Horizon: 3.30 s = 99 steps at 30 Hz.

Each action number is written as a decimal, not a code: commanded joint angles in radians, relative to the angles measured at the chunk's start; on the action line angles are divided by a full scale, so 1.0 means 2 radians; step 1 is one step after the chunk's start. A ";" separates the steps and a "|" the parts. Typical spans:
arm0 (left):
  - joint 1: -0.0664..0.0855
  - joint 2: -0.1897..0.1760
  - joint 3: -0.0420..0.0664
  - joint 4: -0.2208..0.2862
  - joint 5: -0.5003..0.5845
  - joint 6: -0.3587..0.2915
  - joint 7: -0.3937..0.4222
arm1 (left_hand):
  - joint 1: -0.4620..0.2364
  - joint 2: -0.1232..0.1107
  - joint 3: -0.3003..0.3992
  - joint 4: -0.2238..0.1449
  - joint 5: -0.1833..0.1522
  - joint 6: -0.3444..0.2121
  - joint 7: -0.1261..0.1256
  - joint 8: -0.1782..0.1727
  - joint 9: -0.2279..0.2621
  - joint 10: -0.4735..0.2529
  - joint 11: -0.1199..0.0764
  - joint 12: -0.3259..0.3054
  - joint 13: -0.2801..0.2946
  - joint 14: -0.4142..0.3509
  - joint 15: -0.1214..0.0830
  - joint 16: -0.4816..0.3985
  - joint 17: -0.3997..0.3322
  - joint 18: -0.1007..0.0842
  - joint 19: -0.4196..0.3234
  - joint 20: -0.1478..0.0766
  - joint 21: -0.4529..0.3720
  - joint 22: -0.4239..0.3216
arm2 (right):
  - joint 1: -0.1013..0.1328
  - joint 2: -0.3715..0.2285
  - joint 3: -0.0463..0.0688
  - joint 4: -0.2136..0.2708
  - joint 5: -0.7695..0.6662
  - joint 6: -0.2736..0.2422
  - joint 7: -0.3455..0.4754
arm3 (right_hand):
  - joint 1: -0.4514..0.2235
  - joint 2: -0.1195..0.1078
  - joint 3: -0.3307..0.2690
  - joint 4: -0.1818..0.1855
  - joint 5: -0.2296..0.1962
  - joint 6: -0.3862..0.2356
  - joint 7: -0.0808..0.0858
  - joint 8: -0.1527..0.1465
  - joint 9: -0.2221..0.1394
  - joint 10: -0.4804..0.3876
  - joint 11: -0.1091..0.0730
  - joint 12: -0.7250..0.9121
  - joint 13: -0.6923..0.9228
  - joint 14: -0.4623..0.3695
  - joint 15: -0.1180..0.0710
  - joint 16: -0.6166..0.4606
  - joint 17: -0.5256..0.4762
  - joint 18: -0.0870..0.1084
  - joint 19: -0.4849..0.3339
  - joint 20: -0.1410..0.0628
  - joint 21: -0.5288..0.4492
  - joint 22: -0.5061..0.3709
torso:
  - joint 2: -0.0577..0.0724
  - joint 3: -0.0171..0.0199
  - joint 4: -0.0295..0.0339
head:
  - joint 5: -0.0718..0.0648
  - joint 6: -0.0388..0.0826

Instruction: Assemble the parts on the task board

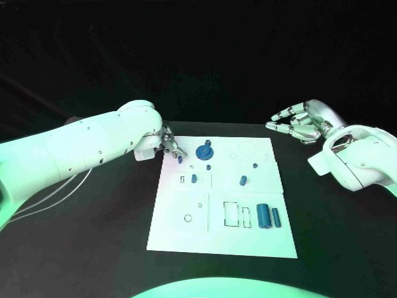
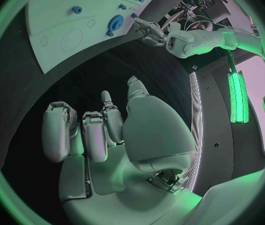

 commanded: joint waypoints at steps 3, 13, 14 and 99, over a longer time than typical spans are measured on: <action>0.000 0.002 0.000 -0.001 0.005 0.012 0.006 | 0.006 0.005 -0.005 0.000 0.003 0.004 0.000 -0.004 -0.002 0.004 -0.001 0.003 0.000 0.048 0.003 0.001 0.118 -0.003 0.002 0.003 0.001 0.001 | 0.000 0.001 0.000 0.000 -0.004 0.004 0.005 | -0.004 0.001 -0.004 0.001 0.002 -0.001 -0.003 0.003 0.000 -0.001 -0.003 0.000 0.022 0.039 -0.003 -0.001 0.072 0.009 -0.003 0.000 -0.001 0.029 | 0.000 0.0002 0.0001 | 0.000 -0.001; 0.000 0.004 -0.001 -0.005 0.010 0.015 0.006 | 0.013 0.013 -0.006 -0.001 0.003 0.006 -0.001 -0.005 -0.004 0.004 -0.001 0.004 0.000 0.048 0.003 0.001 0.118 -0.003 0.002 0.003 0.001 0.002 | 0.000 0.002 0.000 -0.001 -0.004 0.004 0.005 | -0.003 0.002 -0.004 0.001 0.003 -0.001 -0.003 0.004 -0.001 -0.001 -0.003 0.000 0.022 0.039 -0.003 -0.001 0.072 0.009 -0.003 0.000 -0.002 0.028 | 0.000 0.0000 0.0001 | 0.000 -0.002; 0.000 0.004 -0.001 -0.005 0.010 0.015 0.006 | 0.013 0.013 -0.006 -0.001 0.003 0.006 -0.001 -0.005 -0.004 0.004 -0.001 0.004 0.000 0.048 0.003 0.001 0.118 -0.003 0.002 0.003 0.001 0.002 | 0.000 0.002 0.000 -0.001 -0.004 0.004 0.005 | -0.003 0.002 -0.004 0.001 0.003 -0.001 -0.003 0.004 -0.001 -0.001 -0.003 0.000 0.022 0.039 -0.003 -0.001 0.072 0.009 -0.003 0.000 -0.002 0.028 | 0.000 -0.0002 0.0000 | 0.000 -0.001; -0.041 -0.104 -0.003 0.179 -0.022 -0.073 0.041 | 0.074 -0.055 0.287 -0.107 0.004 0.025 -0.008 0.018 0.001 0.048 -0.011 0.014 0.011 0.052 -0.004 0.009 0.131 -0.008 0.014 -0.002 0.017 0.032 | -0.003 -0.001 0.000 -0.002 -0.002 0.005 0.008 | -0.005 0.007 -0.009 0.005 0.008 -0.001 -0.003 0.006 -0.001 0.000 -0.003 0.001 0.023 0.039 -0.004 -0.001 0.072 0.009 -0.003 -0.001 -0.003 0.028 | 0.000 0.0007 0.0007 | 0.010 -0.008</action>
